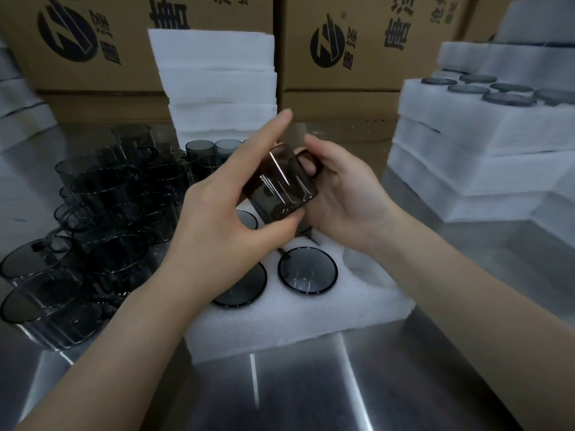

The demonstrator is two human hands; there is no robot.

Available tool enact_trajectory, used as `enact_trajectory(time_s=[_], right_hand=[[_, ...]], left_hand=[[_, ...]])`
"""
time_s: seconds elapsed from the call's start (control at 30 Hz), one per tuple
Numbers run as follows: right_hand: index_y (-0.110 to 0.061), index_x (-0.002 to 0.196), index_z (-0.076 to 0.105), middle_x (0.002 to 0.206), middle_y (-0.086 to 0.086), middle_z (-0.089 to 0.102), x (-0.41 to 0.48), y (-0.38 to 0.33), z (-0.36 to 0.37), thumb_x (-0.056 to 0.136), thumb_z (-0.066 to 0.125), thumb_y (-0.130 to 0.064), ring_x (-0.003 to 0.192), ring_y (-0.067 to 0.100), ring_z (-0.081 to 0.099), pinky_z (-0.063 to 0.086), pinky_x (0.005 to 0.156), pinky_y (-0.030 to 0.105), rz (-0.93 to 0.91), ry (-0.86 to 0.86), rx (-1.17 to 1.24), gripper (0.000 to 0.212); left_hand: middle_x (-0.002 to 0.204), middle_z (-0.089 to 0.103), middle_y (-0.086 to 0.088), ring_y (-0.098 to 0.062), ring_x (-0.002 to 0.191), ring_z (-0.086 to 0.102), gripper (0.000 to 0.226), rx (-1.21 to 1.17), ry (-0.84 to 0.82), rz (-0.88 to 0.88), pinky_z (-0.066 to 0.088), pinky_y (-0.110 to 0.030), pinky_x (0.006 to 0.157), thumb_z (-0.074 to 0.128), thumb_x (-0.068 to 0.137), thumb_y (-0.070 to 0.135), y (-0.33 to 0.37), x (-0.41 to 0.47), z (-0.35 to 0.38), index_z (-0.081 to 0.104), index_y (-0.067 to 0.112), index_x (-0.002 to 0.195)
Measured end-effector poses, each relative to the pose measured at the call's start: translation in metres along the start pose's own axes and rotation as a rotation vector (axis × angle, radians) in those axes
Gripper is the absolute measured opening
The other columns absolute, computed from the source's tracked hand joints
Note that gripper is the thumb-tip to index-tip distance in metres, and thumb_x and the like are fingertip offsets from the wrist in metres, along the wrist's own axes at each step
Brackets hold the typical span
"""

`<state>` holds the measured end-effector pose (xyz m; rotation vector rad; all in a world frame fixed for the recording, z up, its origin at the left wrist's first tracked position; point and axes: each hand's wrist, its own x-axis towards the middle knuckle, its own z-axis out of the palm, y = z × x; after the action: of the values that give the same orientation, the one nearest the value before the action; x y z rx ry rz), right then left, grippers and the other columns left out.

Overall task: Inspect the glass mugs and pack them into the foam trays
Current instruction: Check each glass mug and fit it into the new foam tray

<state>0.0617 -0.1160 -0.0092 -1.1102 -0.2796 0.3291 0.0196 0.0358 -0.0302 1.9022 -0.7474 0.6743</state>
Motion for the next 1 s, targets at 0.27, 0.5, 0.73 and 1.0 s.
enact_trajectory(time_s=[0.27, 0.5, 0.73, 1.0], right_hand=[[0.007, 0.131, 0.045, 0.116, 0.017, 0.057, -0.004, 0.002, 0.000, 0.096, 0.049, -0.023, 0.101, 0.026, 0.057, 0.053, 0.079, 0.037, -0.115, -0.159, -0.105, 0.047], [-0.012, 0.109, 0.055, 0.104, 0.008, 0.065, -0.005, 0.007, 0.002, 0.075, 0.070, -0.012, 0.085, 0.019, 0.068, 0.057, 0.063, 0.034, -0.179, -0.090, -0.197, 0.038], [-0.012, 0.101, 0.050, 0.086, 0.001, 0.070, -0.005, 0.012, 0.005, 0.068, 0.077, -0.019, 0.073, 0.019, 0.070, 0.055, 0.053, 0.032, -0.228, -0.017, -0.300, 0.043], [-0.010, 0.087, 0.047, 0.082, 0.015, 0.060, -0.008, 0.013, 0.009, 0.084, 0.068, -0.041, 0.050, 0.023, 0.061, 0.051, 0.045, 0.029, -0.238, 0.050, -0.240, 0.038]], left_hand=[[0.100, 0.063, 0.017, 0.005, 0.093, 0.063, 0.054, -0.207, 0.192, -0.169, 0.048, -0.009, 0.077, 0.070, 0.081, 0.028, -0.001, 0.004, -0.005, 0.054, 0.020, 0.132], [0.117, 0.066, 0.008, 0.001, 0.104, 0.065, 0.090, -0.244, 0.095, -0.275, 0.052, -0.013, 0.082, 0.085, 0.056, 0.041, -0.006, 0.006, -0.004, 0.050, 0.018, 0.136], [0.101, 0.066, 0.031, 0.008, 0.095, 0.064, 0.076, -0.032, 0.127, -0.282, 0.054, -0.021, 0.086, 0.091, 0.055, 0.034, -0.005, 0.004, -0.004, 0.056, 0.042, 0.121], [0.105, 0.068, 0.020, 0.006, 0.100, 0.063, 0.073, -0.020, 0.124, -0.251, 0.053, -0.020, 0.089, 0.088, 0.058, 0.035, 0.001, 0.005, -0.004, 0.060, 0.030, 0.125]])
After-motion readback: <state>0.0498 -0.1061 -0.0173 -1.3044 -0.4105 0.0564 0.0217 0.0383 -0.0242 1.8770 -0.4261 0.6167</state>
